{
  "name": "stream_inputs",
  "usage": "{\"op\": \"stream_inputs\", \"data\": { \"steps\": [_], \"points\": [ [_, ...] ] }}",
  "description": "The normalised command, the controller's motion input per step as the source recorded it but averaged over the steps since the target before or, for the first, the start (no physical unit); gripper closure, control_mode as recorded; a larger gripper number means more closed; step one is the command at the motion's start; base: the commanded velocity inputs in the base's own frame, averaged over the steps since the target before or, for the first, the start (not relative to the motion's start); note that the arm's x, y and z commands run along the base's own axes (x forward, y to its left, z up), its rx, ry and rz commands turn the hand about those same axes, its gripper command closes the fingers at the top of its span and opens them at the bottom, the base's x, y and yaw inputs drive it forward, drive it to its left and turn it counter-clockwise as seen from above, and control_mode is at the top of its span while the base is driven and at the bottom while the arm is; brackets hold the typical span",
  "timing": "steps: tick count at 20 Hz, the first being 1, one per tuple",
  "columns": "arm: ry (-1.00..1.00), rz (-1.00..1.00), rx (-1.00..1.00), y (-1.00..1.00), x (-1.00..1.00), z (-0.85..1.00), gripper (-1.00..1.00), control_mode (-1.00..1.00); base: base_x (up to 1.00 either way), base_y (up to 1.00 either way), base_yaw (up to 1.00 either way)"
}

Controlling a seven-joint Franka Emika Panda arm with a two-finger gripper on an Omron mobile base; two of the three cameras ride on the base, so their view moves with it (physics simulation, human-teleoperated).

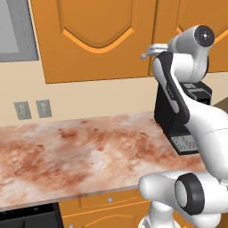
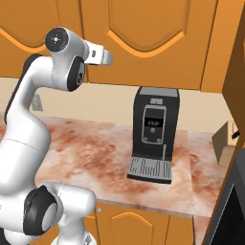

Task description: Move the bowls from the cabinet to the plates on the dining table.

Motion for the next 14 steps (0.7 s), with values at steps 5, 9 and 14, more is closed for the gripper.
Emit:
{"op": "stream_inputs", "data": {
  "steps": [5,9,14],
  "points": [
    [0.00,0.00,0.00,0.00,0.01,-0.03,-1.00,-1.00,0.00,0.00,0.00],
    [0.00,0.00,0.00,0.00,0.00,-0.13,-1.00,-1.00,0.00,0.00,0.00],
    [0.00,0.00,0.00,0.04,0.06,-0.15,1.00,-1.00,0.00,0.00,0.00]
  ]
}}
